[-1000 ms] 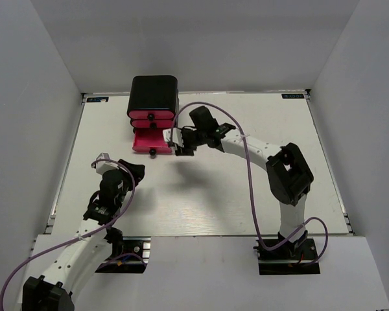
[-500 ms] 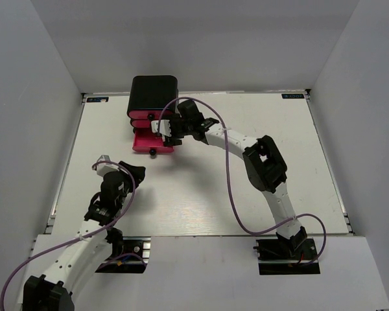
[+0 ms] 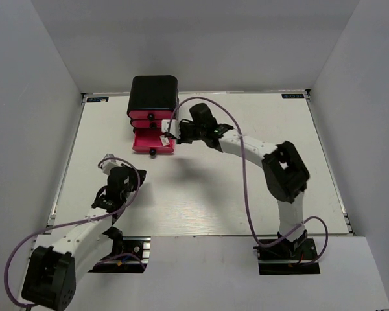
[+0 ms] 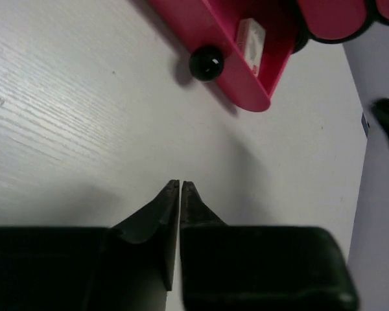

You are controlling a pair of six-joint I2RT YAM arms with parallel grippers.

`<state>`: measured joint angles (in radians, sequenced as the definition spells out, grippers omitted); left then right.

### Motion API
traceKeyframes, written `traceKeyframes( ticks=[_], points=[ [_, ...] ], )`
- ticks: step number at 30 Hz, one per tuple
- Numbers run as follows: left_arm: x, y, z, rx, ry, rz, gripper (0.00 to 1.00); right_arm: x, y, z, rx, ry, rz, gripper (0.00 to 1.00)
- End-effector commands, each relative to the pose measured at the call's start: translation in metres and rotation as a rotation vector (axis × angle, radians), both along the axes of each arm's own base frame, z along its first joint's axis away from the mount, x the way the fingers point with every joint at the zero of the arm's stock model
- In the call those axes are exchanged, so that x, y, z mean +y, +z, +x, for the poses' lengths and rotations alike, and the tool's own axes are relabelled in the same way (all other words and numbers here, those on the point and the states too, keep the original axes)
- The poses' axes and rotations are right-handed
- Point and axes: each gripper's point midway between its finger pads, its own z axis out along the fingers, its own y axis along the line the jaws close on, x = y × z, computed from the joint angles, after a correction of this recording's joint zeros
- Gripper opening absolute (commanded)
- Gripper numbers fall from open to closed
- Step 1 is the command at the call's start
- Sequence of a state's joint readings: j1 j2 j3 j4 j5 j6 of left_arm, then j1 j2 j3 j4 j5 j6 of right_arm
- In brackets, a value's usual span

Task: Sort the stationery into containers
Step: Place the stationery in the drawer, then close the drawer in the storage box.

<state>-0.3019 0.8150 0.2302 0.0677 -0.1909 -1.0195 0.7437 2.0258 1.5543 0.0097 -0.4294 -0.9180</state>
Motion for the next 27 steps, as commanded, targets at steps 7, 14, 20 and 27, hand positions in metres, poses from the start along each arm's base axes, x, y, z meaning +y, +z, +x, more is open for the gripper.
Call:
traceKeyframes(
  ticks=[7,14,20,27],
  points=[
    [-0.011,-0.041,0.028,0.099,0.089,-0.155,0.16,-0.079,0.040,-0.033,0.235,-0.219,0.220,0.00],
    [-0.024,-0.060,0.053,0.145,0.165,-0.313,0.14,-0.116,0.028,-0.046,0.309,-0.259,0.198,0.00],
    [-0.033,-0.068,0.085,0.168,0.181,-0.325,0.19,-0.132,0.032,-0.041,0.315,-0.285,0.209,0.01],
    [-0.035,-0.083,0.099,0.210,0.219,-0.336,0.46,-0.143,0.034,-0.037,0.331,-0.302,0.224,0.13]
  ],
)
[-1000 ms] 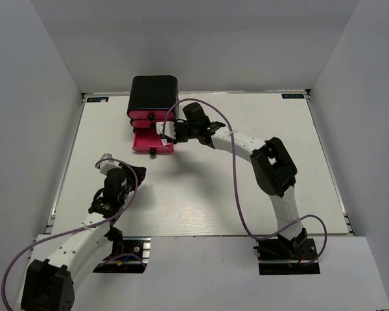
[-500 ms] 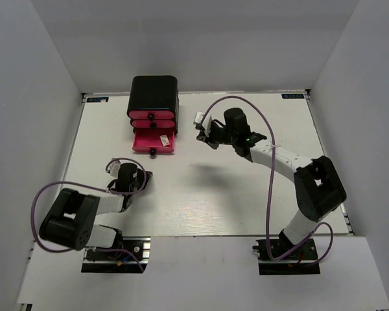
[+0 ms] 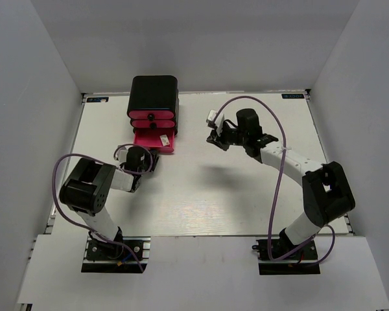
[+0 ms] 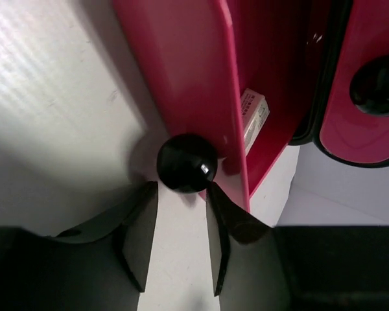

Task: Sort the stationery into containers
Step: Close the drawer in the storage box.

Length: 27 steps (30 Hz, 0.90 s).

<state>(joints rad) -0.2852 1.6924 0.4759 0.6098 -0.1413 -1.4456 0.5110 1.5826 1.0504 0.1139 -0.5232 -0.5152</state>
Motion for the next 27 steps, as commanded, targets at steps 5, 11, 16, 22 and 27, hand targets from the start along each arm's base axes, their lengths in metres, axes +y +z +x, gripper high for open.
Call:
traceKeyframes(
  ticks=[5,11,16,22,27],
  points=[
    [0.003,-0.019,0.006,0.078,0.032,0.020,0.53,-0.009,0.013,0.000,0.000,-0.005,0.035,0.14],
    [-0.002,-0.017,0.024,0.071,0.033,0.018,0.56,-0.012,0.012,0.002,0.016,-0.004,0.038,0.14],
    [-0.006,-0.016,0.039,0.067,0.027,0.024,0.57,-0.015,0.012,0.004,0.020,-0.010,0.038,0.14],
    [-0.004,-0.021,0.047,0.094,0.037,0.032,0.65,-0.020,0.009,0.006,0.026,-0.020,0.032,0.14],
    [-0.003,-0.016,0.061,0.089,0.046,0.030,0.66,-0.023,0.010,0.008,0.027,-0.026,0.033,0.14]
  ],
)
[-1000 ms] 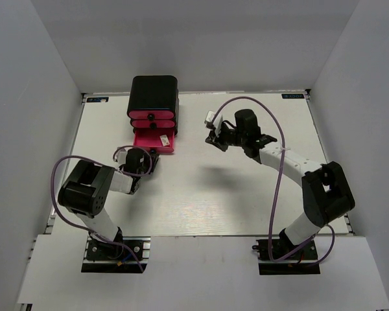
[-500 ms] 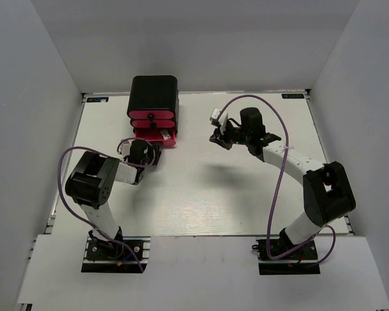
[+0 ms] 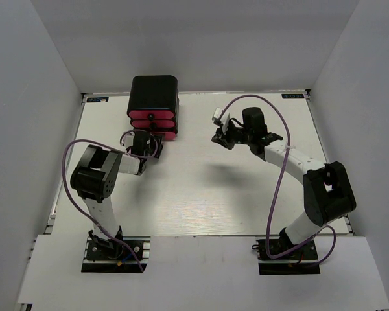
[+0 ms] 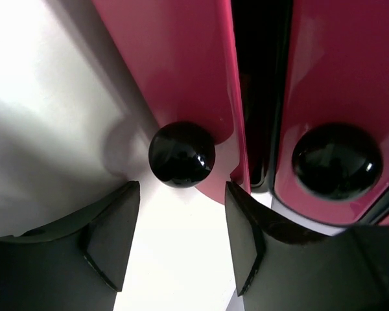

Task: Sort the stationery into containers
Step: Close the drawer in the storage box.

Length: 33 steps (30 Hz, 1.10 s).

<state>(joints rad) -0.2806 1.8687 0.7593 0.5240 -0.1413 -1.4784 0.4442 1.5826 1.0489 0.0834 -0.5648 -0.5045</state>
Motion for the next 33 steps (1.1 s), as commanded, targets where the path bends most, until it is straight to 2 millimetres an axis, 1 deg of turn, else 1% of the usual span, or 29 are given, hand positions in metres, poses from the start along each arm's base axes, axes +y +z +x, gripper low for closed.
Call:
traceKeyframes(
  ticks=[1,3,4,5,6,8,9,12,13,14,17,21,23,25,26,28,30,31,32,33],
  points=[
    [0.014,-0.029,-0.007,0.108,0.023,0.063,0.67,-0.001,0.013,-0.001,-0.019,0.010,0.024,0.14],
    [0.013,-0.028,-0.003,0.115,0.023,0.065,0.67,-0.002,0.015,0.001,-0.026,0.006,0.026,0.14],
    [0.019,-0.028,-0.001,0.114,0.039,0.069,0.67,-0.002,0.014,0.001,-0.024,0.008,0.025,0.14],
    [0.019,-0.031,0.000,0.126,0.039,0.073,0.67,-0.004,0.015,0.003,-0.027,0.001,0.024,0.14],
    [0.018,-0.028,0.003,0.117,0.040,0.070,0.67,-0.004,0.016,0.004,-0.033,0.000,0.025,0.13],
    [0.019,-0.030,0.001,0.129,0.039,0.073,0.67,-0.005,0.016,0.005,-0.031,-0.002,0.023,0.13],
    [0.018,-0.030,0.004,0.127,0.039,0.073,0.67,-0.006,0.017,0.006,-0.038,-0.005,0.025,0.13],
    [0.018,-0.030,0.004,0.127,0.039,0.073,0.67,-0.009,0.017,0.007,-0.037,-0.010,0.025,0.13],
    [0.021,-0.027,0.008,0.119,0.049,0.070,0.67,-0.008,0.017,0.007,-0.037,-0.010,0.025,0.13],
    [0.021,-0.027,0.008,0.119,0.049,0.070,0.67,-0.008,0.020,0.007,-0.043,-0.007,0.029,0.13],
    [0.022,-0.031,0.007,0.128,0.049,0.072,0.67,-0.009,0.017,0.008,-0.037,-0.008,0.025,0.13],
    [0.019,-0.027,0.009,0.109,0.035,0.069,0.68,-0.010,0.016,0.006,-0.032,-0.005,0.025,0.13],
    [0.017,-0.023,0.012,0.081,0.006,0.088,0.67,-0.011,0.015,0.006,-0.032,-0.005,0.023,0.13],
    [0.013,-0.022,0.012,0.071,-0.028,0.098,0.61,-0.010,0.013,0.004,-0.026,0.000,0.022,0.13],
    [0.011,-0.020,0.012,0.054,-0.065,0.130,0.59,-0.010,0.014,0.003,-0.027,0.011,0.026,0.13],
    [0.007,-0.023,0.007,0.040,-0.116,0.155,0.54,-0.010,0.012,0.001,-0.021,0.018,0.023,0.13],
    [0.003,-0.013,0.006,-0.016,-0.172,0.191,0.50,-0.008,0.011,-0.002,-0.016,0.028,0.025,0.13],
    [0.005,-0.019,0.001,-0.003,-0.180,0.203,0.48,-0.009,0.010,-0.002,-0.014,0.025,0.024,0.13],
    [0.003,-0.014,0.000,-0.019,-0.197,0.204,0.46,-0.009,0.008,-0.003,-0.013,0.029,0.022,0.13],
    [0.004,-0.016,-0.005,-0.006,-0.199,0.206,0.43,-0.010,0.009,-0.003,-0.014,0.028,0.022,0.13]
  ],
)
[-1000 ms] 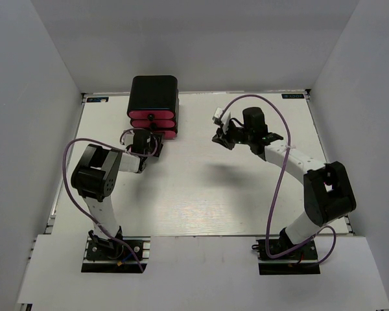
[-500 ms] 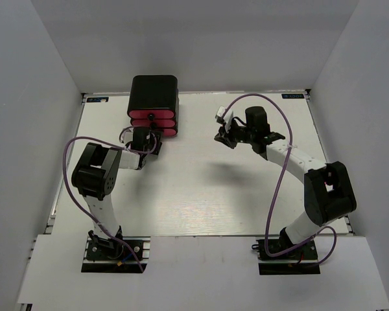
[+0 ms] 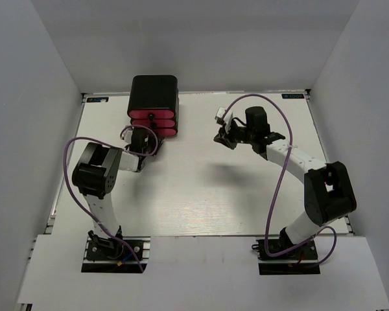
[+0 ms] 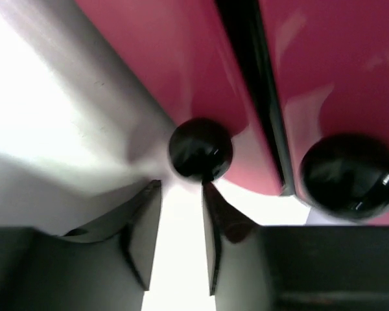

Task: Sort the stationery into containers
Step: Close the drawer in the storage box.

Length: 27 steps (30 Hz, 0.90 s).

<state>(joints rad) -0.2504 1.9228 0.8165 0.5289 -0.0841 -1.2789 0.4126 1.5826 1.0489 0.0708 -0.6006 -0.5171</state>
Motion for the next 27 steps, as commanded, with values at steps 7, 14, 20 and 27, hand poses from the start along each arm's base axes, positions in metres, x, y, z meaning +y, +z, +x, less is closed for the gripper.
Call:
traceKeyframes(
  ticks=[7,14,20,27],
  points=[
    [0.040,-0.050,-0.071,0.279,0.175,0.041,0.42,-0.001,0.010,-0.007,-0.022,0.031,0.018,0.13],
    [0.059,-0.054,-0.076,0.357,0.310,0.014,0.52,-0.002,0.009,-0.009,-0.023,0.030,0.016,0.13],
    [0.061,-0.049,-0.050,0.357,0.330,0.011,0.59,-0.003,0.011,-0.009,-0.026,0.026,0.017,0.13],
    [0.061,-0.051,-0.045,0.369,0.324,-0.001,0.60,-0.005,0.011,-0.009,-0.032,0.019,0.011,0.13]
  ],
)
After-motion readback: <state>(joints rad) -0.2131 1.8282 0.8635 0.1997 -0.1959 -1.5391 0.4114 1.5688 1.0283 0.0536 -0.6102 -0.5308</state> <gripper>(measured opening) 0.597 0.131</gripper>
